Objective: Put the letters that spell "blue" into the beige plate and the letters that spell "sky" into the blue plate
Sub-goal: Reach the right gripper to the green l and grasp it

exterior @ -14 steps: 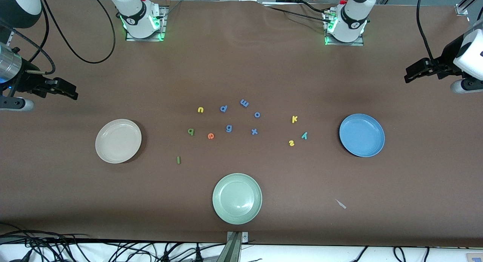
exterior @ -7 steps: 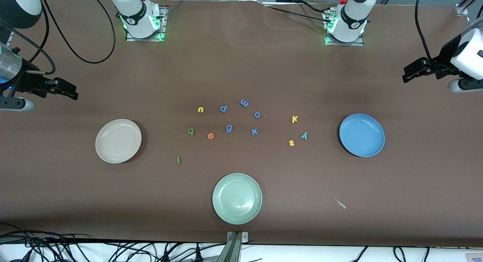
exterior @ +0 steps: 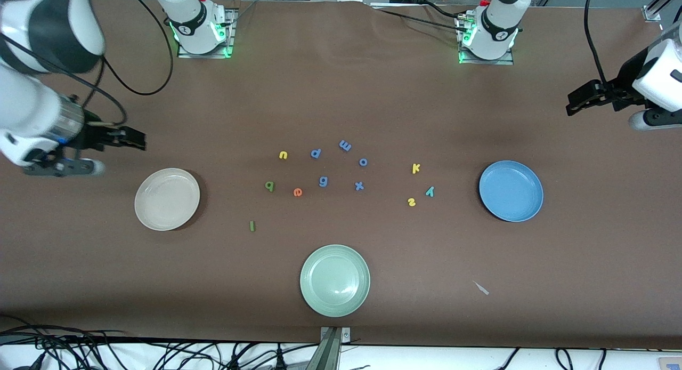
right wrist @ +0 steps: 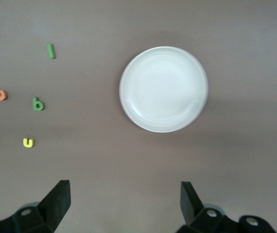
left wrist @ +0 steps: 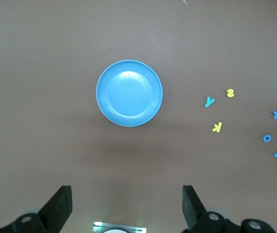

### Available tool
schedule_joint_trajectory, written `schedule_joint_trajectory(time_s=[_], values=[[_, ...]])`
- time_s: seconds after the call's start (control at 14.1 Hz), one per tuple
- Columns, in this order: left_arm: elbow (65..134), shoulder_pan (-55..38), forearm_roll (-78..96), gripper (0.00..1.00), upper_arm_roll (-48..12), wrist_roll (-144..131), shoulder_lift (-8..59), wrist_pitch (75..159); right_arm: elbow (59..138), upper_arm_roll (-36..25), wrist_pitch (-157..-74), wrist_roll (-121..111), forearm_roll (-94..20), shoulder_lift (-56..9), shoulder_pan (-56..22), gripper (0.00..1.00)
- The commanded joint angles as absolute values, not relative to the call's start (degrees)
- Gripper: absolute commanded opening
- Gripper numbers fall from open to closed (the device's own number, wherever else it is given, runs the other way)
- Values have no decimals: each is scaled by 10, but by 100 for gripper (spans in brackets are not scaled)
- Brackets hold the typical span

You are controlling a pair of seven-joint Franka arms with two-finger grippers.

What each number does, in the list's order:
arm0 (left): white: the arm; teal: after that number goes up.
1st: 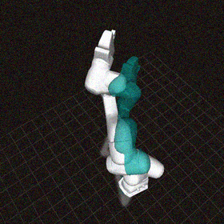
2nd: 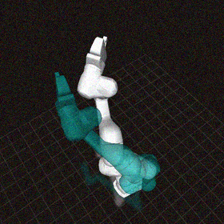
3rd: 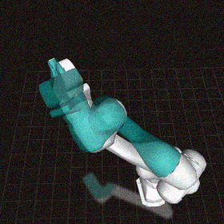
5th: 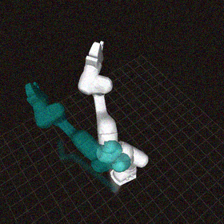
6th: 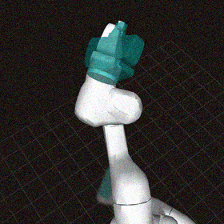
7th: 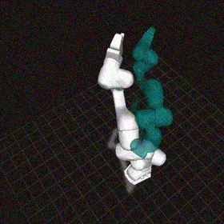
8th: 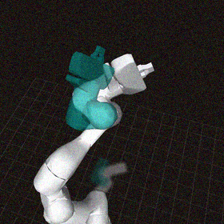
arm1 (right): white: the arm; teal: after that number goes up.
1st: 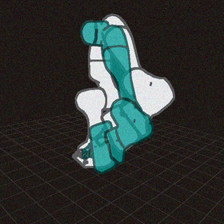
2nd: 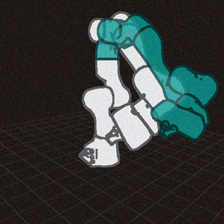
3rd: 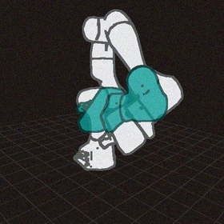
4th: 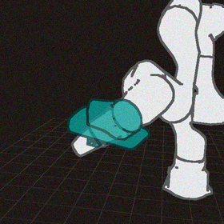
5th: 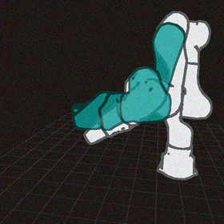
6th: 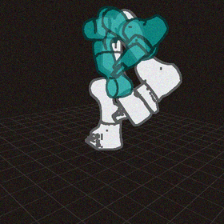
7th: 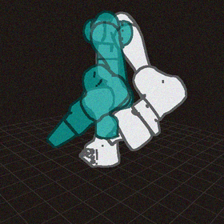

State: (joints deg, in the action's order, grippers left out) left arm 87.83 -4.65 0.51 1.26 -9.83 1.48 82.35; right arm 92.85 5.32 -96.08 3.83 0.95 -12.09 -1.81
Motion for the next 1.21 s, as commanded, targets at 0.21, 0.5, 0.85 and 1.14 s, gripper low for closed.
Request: schedule_joint_trajectory(time_s=[0.21,0.5,0.85,1.14], values=[[858,-45,-5,100,4,-101,22,785,904,54,-1094,43,14,-251,-83,100],[856,-45,-7,100,3,-102,22,771,904,54,-1193,69,17,-329,-113,100],[858,-40,4,100,4,-102,20,765,904,54,-1276,104,18,-394,-146,100],[856,-40,4,100,4,-102,23,751,878,54,-1314,107,16,-442,-156,100]])
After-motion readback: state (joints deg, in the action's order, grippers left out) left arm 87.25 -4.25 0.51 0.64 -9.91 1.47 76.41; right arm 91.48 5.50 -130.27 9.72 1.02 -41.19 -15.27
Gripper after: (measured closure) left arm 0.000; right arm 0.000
